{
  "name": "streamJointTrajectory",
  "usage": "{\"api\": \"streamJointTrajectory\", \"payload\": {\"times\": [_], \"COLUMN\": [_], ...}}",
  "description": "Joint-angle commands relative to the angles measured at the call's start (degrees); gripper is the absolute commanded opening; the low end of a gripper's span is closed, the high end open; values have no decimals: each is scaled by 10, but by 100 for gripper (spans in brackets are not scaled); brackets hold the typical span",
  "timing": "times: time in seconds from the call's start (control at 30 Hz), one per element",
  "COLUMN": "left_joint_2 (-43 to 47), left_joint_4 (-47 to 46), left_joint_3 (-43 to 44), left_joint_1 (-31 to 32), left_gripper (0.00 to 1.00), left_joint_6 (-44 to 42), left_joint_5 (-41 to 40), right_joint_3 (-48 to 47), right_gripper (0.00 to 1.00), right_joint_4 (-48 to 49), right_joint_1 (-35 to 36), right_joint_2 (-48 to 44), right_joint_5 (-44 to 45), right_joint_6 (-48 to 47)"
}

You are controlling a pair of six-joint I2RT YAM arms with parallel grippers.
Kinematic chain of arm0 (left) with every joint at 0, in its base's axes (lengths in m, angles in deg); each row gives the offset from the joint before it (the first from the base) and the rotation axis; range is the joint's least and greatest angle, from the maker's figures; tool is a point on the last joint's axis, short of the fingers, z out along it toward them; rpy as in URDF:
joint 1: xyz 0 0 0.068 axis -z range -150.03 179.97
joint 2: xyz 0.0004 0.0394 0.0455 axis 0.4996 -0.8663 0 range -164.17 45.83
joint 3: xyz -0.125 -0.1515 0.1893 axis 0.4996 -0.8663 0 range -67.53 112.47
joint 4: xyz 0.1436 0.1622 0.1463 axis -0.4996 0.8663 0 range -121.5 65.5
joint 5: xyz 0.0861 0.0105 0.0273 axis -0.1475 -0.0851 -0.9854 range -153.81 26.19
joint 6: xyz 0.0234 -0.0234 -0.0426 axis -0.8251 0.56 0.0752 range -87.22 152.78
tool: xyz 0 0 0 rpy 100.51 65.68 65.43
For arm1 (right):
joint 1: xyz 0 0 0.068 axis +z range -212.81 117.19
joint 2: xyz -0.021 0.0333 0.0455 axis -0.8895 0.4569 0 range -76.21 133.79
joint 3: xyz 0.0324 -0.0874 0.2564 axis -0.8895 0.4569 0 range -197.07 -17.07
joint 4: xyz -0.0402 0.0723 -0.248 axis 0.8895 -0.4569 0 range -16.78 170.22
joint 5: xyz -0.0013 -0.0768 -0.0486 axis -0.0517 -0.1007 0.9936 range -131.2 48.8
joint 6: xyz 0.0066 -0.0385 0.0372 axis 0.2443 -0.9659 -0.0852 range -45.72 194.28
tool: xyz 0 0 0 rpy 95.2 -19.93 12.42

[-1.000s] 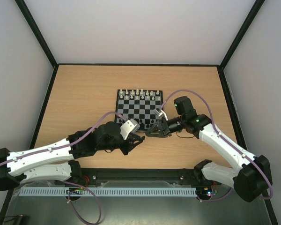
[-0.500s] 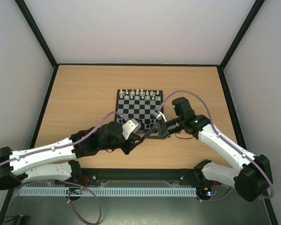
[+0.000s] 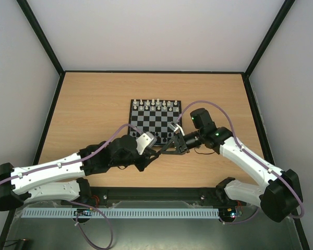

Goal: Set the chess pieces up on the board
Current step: Place the chess piece on the chessboard.

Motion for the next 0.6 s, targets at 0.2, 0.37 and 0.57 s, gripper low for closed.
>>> {"api": "streamJointTrajectory", "payload": {"times": [0.2, 0.37, 0.57], "left_joint_2": [10, 1, -8], "left_joint_4": [-1, -8, -15], "left_joint_3": [-2, -1, 3], "left_joint_1": [-3, -3, -3], "left_gripper": [16, 16, 16], "left_joint_6": [-6, -10, -13], "left_joint_5": [-9, -7, -2], "right_joint_3": [-14, -15, -15], "right_gripper": [26, 25, 22], "right_joint_4": [-24, -21, -19], "right_joint_1": [4, 4, 4], "right_joint_2": [19, 22, 24], "right_joint_5": [-4, -6, -7], "right_joint_6": [-12, -11, -10]}}
